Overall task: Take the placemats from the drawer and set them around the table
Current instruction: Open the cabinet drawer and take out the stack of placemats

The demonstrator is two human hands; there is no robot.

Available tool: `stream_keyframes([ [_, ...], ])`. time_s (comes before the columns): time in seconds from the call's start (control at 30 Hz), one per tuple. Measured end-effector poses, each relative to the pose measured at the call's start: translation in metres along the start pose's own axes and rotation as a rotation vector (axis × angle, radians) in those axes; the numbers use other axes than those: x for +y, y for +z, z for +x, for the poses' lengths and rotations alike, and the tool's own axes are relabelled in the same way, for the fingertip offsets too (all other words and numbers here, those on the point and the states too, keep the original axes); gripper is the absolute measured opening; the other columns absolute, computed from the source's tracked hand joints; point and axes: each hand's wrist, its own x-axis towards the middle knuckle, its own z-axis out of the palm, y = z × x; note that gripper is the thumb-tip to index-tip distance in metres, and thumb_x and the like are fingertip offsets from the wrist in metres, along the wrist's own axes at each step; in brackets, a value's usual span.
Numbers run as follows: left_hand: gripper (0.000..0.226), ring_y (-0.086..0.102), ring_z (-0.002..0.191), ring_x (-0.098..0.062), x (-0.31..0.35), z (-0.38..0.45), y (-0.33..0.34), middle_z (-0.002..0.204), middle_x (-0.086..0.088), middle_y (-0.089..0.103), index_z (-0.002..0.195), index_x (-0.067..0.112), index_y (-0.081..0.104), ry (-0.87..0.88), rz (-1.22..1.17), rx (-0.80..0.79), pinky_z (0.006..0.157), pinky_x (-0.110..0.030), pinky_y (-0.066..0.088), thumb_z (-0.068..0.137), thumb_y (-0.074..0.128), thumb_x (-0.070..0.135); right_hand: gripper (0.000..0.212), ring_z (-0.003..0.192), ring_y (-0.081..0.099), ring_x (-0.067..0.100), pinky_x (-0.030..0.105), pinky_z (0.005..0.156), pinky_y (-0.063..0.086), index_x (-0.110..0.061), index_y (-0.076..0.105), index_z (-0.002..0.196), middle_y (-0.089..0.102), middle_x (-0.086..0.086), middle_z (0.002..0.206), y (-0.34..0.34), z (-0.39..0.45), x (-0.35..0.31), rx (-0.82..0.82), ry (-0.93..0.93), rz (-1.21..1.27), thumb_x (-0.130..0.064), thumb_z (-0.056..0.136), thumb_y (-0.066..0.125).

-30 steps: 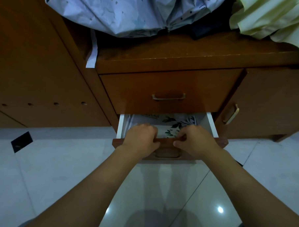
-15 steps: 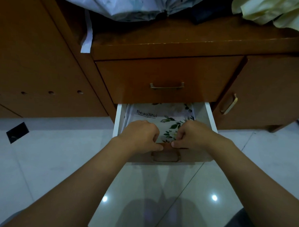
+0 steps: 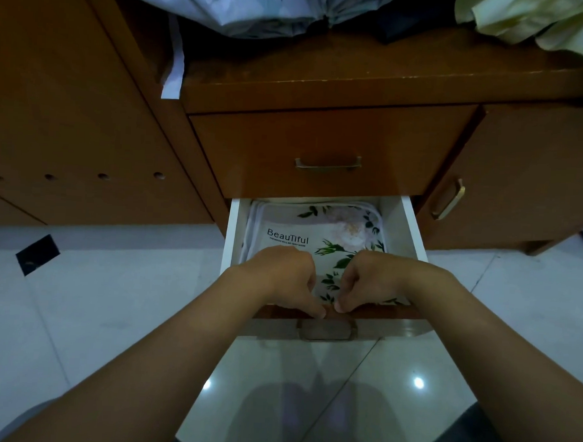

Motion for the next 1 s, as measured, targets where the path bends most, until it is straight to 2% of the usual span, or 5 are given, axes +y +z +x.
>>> stream_keyframes([
  [0.13,0.062,0.062,0.065,-0.021,-0.004,0.004,0.003,0.067,-0.008,0.066,0.072,0.013,0.07,-0.052,-0.011,0.142,0.056,-0.03,0.046,0.078,0.054,0.073,0.021,0.086,0.064,0.012,0.036,0.085,0.055,-0.025,0.075,0.089,0.07,-0.008,0.091,0.004,0.01,-0.001,0.144,-0.04,0.007,-0.044,0.082,0.069],
  [0.3,0.035,0.058,0.077,-0.021,-0.019,0.01,-0.001,0.087,-0.003,0.065,0.09,0.015,0.065,-0.229,0.042,0.365,0.066,-0.03,0.049,0.093,0.051,0.047,0.047,0.114,0.057,0.019,0.035,0.099,0.047,-0.018,0.057,0.13,0.06,0.001,0.129,0.001,0.016,0.002,0.348,-0.053,0.03,-0.045,0.091,0.061],
  [0.43,0.039,0.059,0.098,-0.026,-0.031,0.011,0.007,0.112,-0.007,0.06,0.116,0.014,0.055,-0.398,0.051,0.236,0.068,-0.03,0.041,0.096,0.046,0.045,0.052,0.124,0.051,0.019,0.031,0.101,0.043,-0.018,0.05,0.137,0.052,0.001,0.14,0.0,0.017,-0.001,0.416,-0.1,0.035,-0.043,0.092,0.06],
  [0.7,0.056,0.049,0.119,-0.032,-0.027,0.014,0.02,0.132,-0.011,0.047,0.138,0.018,0.037,-0.506,-0.022,0.156,0.083,-0.038,0.043,0.095,0.045,0.052,0.056,0.132,0.042,0.02,0.037,0.107,0.039,-0.021,0.044,0.143,0.049,0.002,0.144,0.007,0.02,-0.018,0.554,-0.195,-0.027,-0.042,0.094,0.058],
  [1.0,0.06,0.024,0.137,-0.039,-0.026,0.023,0.039,0.147,-0.018,0.023,0.137,0.019,0.031,-0.577,-0.249,0.082,0.11,-0.048,0.031,0.09,0.048,0.052,0.054,0.137,0.034,0.019,0.032,0.11,0.029,-0.022,0.043,0.144,0.045,-0.001,0.148,0.008,0.02,-0.025,0.605,-0.259,-0.059,-0.043,0.095,0.055],
])
